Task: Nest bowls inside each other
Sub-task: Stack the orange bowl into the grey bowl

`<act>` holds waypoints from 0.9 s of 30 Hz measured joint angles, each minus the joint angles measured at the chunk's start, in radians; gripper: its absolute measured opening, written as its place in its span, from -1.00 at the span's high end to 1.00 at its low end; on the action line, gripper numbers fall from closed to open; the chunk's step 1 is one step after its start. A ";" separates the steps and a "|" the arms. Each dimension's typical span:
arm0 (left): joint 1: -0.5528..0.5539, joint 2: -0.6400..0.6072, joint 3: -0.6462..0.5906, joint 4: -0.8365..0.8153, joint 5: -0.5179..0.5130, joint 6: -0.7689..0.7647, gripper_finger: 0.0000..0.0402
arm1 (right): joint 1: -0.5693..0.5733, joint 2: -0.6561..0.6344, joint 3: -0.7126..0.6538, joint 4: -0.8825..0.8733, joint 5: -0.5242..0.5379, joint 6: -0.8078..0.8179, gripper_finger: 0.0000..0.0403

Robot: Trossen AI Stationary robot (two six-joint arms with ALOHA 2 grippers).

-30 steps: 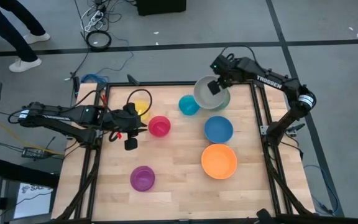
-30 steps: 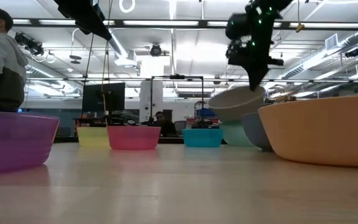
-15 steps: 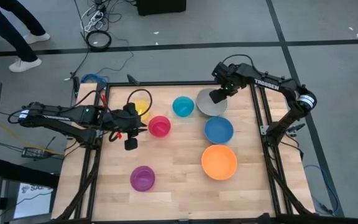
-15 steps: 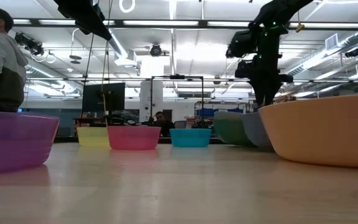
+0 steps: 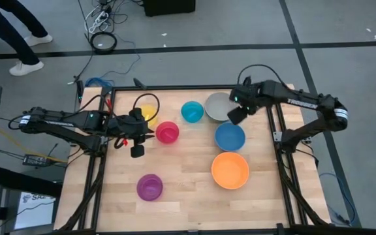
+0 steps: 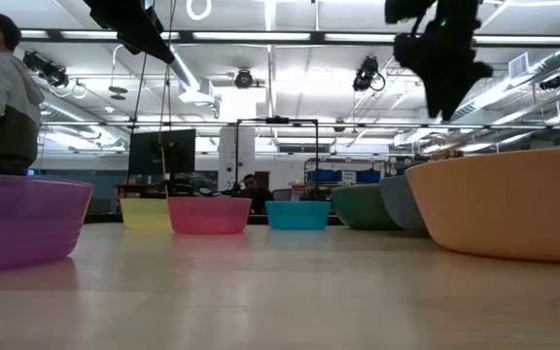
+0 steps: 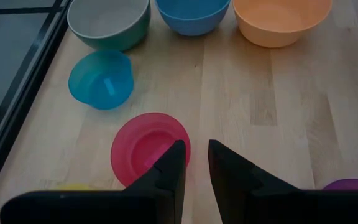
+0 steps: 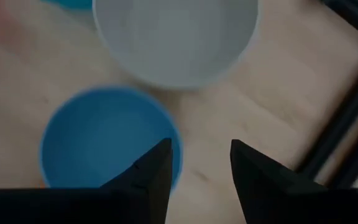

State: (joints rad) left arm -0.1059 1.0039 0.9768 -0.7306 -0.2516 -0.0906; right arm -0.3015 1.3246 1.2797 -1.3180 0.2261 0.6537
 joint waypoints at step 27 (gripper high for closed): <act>-0.034 0.000 0.000 -0.022 -0.014 -0.042 0.61 | 0.719 -0.002 -0.491 0.461 -0.169 0.754 0.26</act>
State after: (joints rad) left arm -0.1398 1.0042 0.9768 -0.7528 -0.2652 -0.1329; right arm 0.4178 1.3224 0.7891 -0.8568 0.0572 1.4078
